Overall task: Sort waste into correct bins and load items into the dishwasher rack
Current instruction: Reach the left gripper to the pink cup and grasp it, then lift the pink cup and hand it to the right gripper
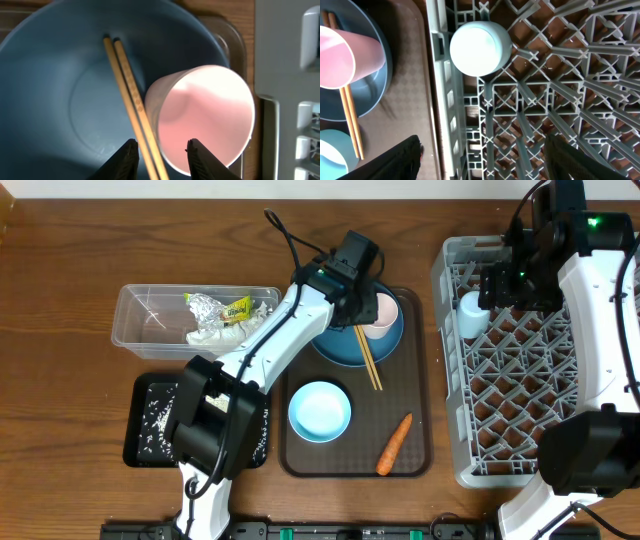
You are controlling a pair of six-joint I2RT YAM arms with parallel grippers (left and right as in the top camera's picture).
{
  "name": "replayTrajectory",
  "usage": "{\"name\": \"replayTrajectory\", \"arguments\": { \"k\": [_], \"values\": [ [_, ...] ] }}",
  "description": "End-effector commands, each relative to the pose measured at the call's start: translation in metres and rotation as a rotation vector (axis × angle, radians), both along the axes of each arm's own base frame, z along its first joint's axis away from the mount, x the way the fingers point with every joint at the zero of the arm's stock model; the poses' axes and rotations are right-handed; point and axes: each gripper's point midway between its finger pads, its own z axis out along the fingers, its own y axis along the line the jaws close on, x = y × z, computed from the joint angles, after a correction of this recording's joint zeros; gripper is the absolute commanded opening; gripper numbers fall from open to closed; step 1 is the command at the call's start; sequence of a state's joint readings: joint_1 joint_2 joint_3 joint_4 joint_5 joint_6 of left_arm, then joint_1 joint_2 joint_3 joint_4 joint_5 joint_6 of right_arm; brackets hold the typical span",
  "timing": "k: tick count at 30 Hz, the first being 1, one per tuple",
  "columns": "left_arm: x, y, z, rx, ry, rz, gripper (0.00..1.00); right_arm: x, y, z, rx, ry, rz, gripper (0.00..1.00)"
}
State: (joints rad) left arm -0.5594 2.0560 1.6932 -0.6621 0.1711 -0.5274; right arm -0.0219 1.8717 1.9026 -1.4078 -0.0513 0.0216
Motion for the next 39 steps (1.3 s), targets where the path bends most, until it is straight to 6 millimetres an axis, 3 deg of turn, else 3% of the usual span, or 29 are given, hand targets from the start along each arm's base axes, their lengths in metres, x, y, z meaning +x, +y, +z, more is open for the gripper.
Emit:
{"name": "replayTrajectory", "arguments": {
  "k": [1, 4, 13, 16, 27, 31, 35, 39],
  "values": [
    [-0.001, -0.009, -0.012, 0.0, 0.013, -0.009, 0.35, 0.002, 0.0, 0.006, -0.003, -0.018, 0.004, 0.78],
    [0.0, -0.013, -0.016, 0.007, 0.004, -0.012, 0.29, 0.002, 0.0, 0.006, -0.003, -0.018, 0.004, 0.78],
    [0.005, -0.001, -0.021, 0.069, -0.023, 0.019, 0.27, 0.001, 0.0, 0.006, -0.005, -0.011, 0.009, 0.77],
    [0.005, -0.001, -0.021, 0.07, -0.023, 0.02, 0.12, 0.0, 0.0, 0.006, -0.004, -0.01, 0.009, 0.76],
    [0.007, 0.001, -0.021, 0.075, -0.033, 0.026, 0.06, -0.003, 0.0, 0.005, -0.004, 0.005, 0.012, 0.73],
    [0.02, 0.004, 0.009, 0.029, -0.092, 0.048, 0.06, 0.0, -0.001, 0.006, -0.005, -0.009, 0.022, 0.75],
    [0.026, 0.007, 0.071, -0.122, -0.153, 0.04, 0.06, 0.003, 0.001, 0.01, 0.064, -0.033, 0.043, 0.75],
    [0.023, 0.022, 0.136, -0.286, -0.208, 0.022, 0.06, 0.004, 0.021, 0.03, 0.292, -0.106, 0.155, 0.77]
  ]
}}
